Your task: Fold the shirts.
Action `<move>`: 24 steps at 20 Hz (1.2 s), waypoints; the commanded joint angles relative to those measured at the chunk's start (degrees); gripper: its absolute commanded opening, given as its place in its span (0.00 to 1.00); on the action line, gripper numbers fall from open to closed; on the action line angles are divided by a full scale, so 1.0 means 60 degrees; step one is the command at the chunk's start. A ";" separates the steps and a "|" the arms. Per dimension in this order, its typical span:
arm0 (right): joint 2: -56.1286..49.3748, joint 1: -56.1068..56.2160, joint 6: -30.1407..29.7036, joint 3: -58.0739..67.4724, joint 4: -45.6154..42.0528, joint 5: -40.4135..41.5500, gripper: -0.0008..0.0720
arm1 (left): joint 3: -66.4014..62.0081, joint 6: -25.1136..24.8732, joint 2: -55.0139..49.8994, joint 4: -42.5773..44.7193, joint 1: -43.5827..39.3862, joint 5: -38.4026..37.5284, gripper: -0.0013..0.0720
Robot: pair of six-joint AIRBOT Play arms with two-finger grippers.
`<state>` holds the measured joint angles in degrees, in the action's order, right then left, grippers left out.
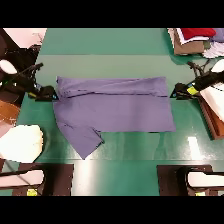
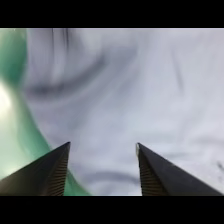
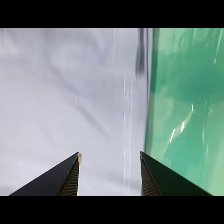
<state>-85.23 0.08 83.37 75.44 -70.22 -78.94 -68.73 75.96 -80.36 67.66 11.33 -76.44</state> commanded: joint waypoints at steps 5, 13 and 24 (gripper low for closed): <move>0.1683 -0.0528 -0.0313 -0.1698 0.0044 0.0117 0.61 | 0.5555 0.1100 0.4186 -0.0310 0.0051 0.0368 0.67; 0.1672 -0.0525 -0.0484 -0.1060 0.0831 0.0066 0.61 | 0.7140 0.0776 0.4801 -0.1348 0.0051 0.1002 0.67; 0.1679 -0.0528 -0.0568 -0.0550 0.1027 -0.0474 0.61 | 0.7934 0.0248 0.4805 -0.3432 0.0051 0.2973 0.53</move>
<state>-75.20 -3.05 80.44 71.92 -64.14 -80.07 -21.45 78.04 -51.51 50.85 11.62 -60.86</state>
